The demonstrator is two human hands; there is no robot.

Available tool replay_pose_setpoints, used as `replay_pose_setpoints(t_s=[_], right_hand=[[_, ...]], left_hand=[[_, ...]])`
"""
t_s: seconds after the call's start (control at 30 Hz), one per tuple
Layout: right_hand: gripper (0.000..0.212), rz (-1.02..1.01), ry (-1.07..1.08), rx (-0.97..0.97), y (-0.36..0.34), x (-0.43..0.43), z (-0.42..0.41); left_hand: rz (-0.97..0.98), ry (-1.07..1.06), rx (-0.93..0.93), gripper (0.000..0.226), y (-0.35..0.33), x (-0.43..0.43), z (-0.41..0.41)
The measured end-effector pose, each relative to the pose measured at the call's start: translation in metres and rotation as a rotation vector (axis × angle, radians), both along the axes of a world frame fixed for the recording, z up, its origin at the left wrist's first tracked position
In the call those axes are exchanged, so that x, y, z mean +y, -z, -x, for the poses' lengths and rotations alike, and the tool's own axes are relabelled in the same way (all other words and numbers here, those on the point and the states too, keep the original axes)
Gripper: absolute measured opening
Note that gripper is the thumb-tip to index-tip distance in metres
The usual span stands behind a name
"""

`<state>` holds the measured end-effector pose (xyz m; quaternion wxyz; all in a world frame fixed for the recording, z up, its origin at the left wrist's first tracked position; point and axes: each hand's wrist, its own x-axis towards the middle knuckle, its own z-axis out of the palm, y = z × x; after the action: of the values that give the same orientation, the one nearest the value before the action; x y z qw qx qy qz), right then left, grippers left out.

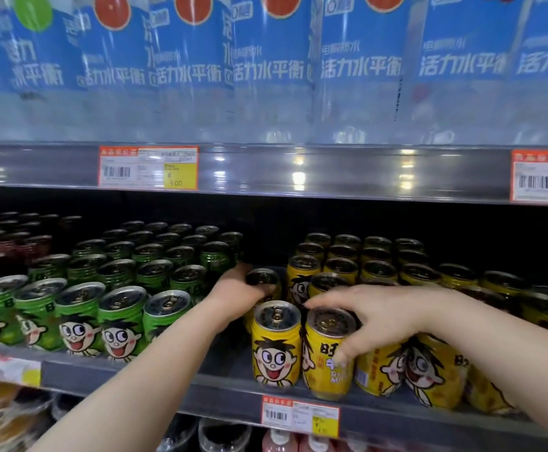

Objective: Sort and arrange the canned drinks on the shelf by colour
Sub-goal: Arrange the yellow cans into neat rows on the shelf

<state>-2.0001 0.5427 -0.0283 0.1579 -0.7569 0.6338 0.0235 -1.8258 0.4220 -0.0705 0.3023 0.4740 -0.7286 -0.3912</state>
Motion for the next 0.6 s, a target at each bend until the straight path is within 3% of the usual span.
replay_pose_setpoints(t_s=[0.13, 0.23, 0.43, 0.5, 0.6], right_hand=[[0.052, 0.129, 0.118, -0.105, -0.001, 0.0, 0.006], [0.037, 0.298, 0.259, -0.058, -0.001, -0.01, 0.018], [0.068, 0.257, 0.381, 0.029, 0.004, -0.032, 0.02], [0.067, 0.238, 0.382, 0.038, 0.009, -0.039, 0.018], [0.062, 0.216, 0.371, 0.051, 0.009, -0.043, 0.022]], left_hand=[[-0.057, 0.086, 0.023, 0.05, 0.002, -0.001, 0.013], [-0.107, 0.161, 0.021, 0.053, -0.002, -0.003, 0.015], [-0.116, 0.263, -0.025, 0.039, -0.006, -0.008, 0.019], [-0.118, 0.258, -0.014, 0.028, -0.005, -0.009, 0.018], [-0.114, 0.255, -0.016, 0.03, -0.003, -0.009, 0.019]])
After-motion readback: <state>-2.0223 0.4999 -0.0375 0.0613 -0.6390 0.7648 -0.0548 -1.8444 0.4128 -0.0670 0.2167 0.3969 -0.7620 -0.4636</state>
